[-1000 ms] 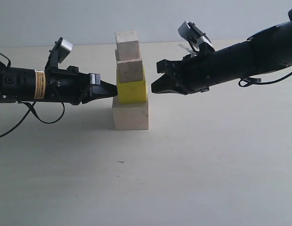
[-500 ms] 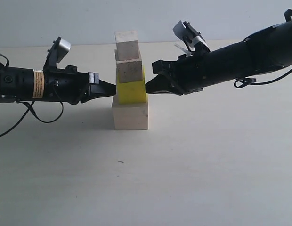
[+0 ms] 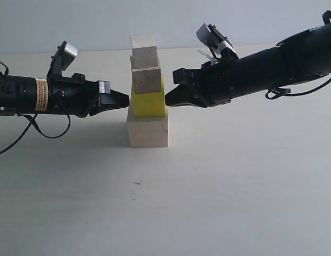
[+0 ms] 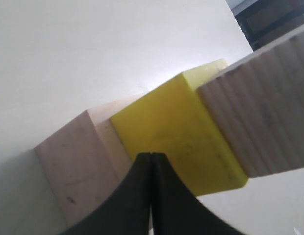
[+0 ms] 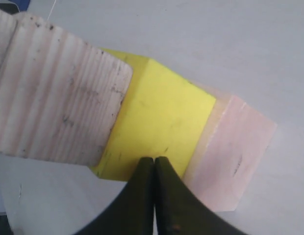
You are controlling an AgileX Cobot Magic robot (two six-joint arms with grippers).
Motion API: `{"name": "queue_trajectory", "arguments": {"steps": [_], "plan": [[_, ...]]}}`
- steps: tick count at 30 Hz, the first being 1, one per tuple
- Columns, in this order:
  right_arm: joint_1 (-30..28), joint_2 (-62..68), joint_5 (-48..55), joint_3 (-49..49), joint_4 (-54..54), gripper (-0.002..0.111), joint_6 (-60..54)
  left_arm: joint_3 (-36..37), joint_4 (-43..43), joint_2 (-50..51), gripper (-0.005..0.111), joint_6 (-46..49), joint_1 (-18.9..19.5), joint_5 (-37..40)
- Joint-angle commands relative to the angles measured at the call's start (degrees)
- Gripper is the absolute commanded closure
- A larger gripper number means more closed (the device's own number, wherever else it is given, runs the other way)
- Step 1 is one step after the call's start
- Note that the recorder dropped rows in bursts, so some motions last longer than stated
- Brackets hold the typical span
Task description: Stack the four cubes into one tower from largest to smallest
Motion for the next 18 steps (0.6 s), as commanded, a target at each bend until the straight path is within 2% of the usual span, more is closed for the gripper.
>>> {"name": "queue_trajectory", "arguments": {"steps": [1,18], "plan": [[0.51,0.07,1.14,-0.37,-0.42,0.108,-0.32,0.15,-0.5,-0.49,0.107,0.41,0.12,0.18],[0.51,0.07,-0.37,-0.37,-1.61,0.108,0.91,0.15,-0.5,-0.49,0.107,0.41,0.12,0.18]]}}
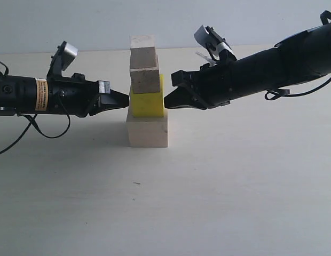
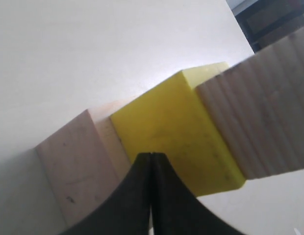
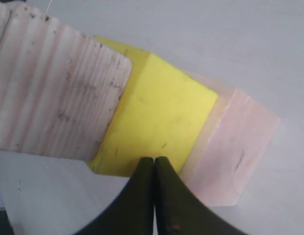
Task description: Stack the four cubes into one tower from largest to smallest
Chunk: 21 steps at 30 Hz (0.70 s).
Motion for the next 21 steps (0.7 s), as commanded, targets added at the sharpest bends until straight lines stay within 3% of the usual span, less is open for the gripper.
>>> {"name": "queue_trajectory", "arguments": {"steps": [1,6,12,17,21], "plan": [[0.12,0.07,-0.64,-0.37,-0.34,0.108,0.02,0.15,-0.5,-0.49,0.107,0.41,0.12,0.18],[0.12,-1.65,-3.75,-0.37,-2.21,0.108,0.28,0.15,-0.61,-2.68,0.107,0.41,0.1,1.21],[-0.72,-7.44,-12.41,-0.37,-11.35,0.108,6.5,2.13,-1.3,-10.85,0.107,1.64,0.66,10.78],[-1.85,-15.78,-17.44,1.61,-14.93,0.108,9.37,6.58,-8.35,-19.29,0.107,6.78,4.66,11.65],[-1.85,-24.73,-27.38,7.28,-15.16,0.108,8.41,11.4,-16.5,-27.53,0.107,13.37,8.85,15.7]]}}
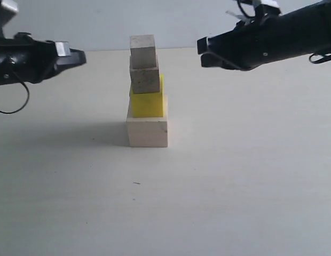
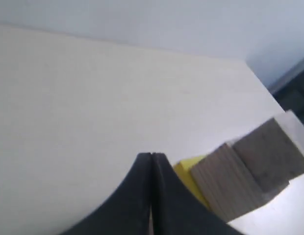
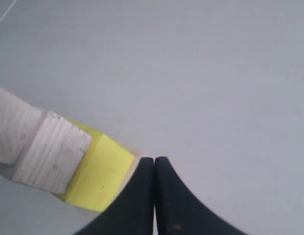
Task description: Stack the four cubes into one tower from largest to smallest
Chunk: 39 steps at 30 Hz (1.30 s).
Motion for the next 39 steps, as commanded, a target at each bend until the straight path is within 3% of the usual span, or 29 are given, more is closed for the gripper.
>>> {"name": "queue_trajectory", "arguments": {"steps": [1,5,11,20,27,32,39], "plan": [[-0.28,-10.31,-10.26,5.99,-1.0,0.108,-0.5,5.24,-10.33,-8.55,0.107,7.51,3.92,4.78],[-0.28,-19.91,-16.92,11.95,-1.0,0.108,-0.5,10.6,-25.11,-15.48,0.107,17.55,4.83,5.48],[-0.28,-31.94,-17.02,17.12,-1.23,0.108,-1.35,14.01,-33.35,-23.15,0.107,25.94,4.83,5.48],[-0.28,-37.21,-10.59,20.61,-1.23,0.108,-0.79,14.65,-33.31,-24.72,0.107,24.6,3.88,7.51],[-0.28,-36.97,-11.62,23.9,-1.78,0.108,-0.96,14.65,-33.47,-26.44,0.107,23.85,3.5,7.43],[-0.28,-38.78,-11.87,23.9,-1.68,0.108,-0.96,14.65,-34.03,-33.28,0.107,28.61,3.5,9.62],[-0.28,-45.05,-14.72,23.9,-1.68,0.108,-0.96,14.65,-35.65,-47.78,0.107,32.43,3.5,18.32]]}}
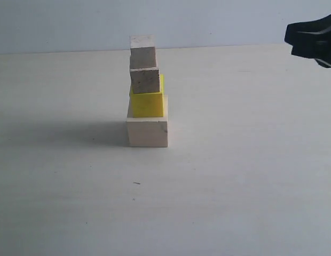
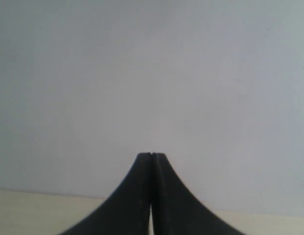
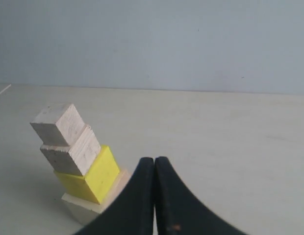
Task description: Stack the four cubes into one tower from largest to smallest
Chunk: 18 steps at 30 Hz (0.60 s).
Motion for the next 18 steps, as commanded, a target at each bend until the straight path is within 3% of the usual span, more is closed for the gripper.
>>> {"name": "queue_trajectory", "arguments": {"steps": [1,11,18], "plan": [[-0.18,-4.92,-2.15,0.25,-0.45,0.108,-0.28,0.19,-0.5,-9.42,0.107,1.44,-0.38,6.45],[-0.18,-14.1,-2.15,0.25,-0.45,0.108,1.3,0.19,1.12,-25.57,0.107,2.9,-0.38,21.88],[-0.18,-17.33,-1.91,0.25,-0.45,0.108,1.3,0.19,1.12,-29.77,0.107,2.9,-0.38,25.06]]}}
